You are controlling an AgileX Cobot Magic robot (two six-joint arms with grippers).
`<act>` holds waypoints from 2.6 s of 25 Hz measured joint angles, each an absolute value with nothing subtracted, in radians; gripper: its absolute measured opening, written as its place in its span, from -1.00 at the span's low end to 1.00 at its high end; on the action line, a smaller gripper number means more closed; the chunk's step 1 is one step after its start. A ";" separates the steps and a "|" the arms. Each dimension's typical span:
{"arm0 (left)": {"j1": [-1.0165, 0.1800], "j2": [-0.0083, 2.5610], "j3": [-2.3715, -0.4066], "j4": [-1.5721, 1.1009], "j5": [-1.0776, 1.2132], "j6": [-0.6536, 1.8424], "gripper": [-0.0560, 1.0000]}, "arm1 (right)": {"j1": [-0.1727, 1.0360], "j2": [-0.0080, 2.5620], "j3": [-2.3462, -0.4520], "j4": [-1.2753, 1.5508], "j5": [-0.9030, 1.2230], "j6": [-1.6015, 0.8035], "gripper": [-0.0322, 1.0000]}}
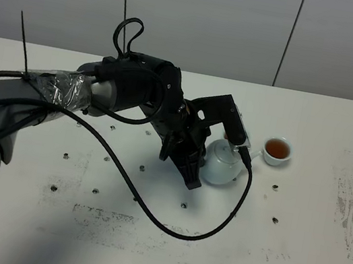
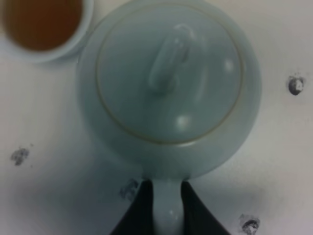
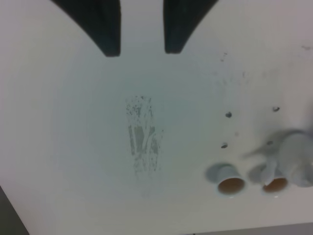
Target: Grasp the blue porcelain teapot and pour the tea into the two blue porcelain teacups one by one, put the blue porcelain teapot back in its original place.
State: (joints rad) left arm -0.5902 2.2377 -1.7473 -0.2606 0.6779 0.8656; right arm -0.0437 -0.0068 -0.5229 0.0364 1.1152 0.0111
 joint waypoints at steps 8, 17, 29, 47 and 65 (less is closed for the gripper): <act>-0.590 2.132 -1.746 -0.261 0.695 0.866 -0.69 | -0.044 -0.007 -0.523 0.036 1.115 0.011 -0.49; -0.583 2.046 -1.746 -0.240 0.783 0.802 -0.69 | -0.044 -0.007 -0.523 0.036 1.115 0.011 -0.49; -0.515 2.036 -1.746 -0.157 0.809 0.449 -0.69 | -0.044 -0.007 -0.523 0.036 1.115 0.011 -0.49; -0.464 2.210 -1.911 -0.204 0.786 0.249 -0.69 | -0.044 -0.007 -0.523 0.036 1.115 0.011 -0.49; -0.471 2.259 -1.938 -0.026 0.923 0.166 -0.69 | -0.044 -0.007 -0.523 0.036 1.115 0.011 -0.49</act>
State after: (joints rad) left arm -0.4706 2.2589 -1.9381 -0.0261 0.9232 0.1659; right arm -0.0437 -0.0068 -0.5229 0.0364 1.1152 0.0111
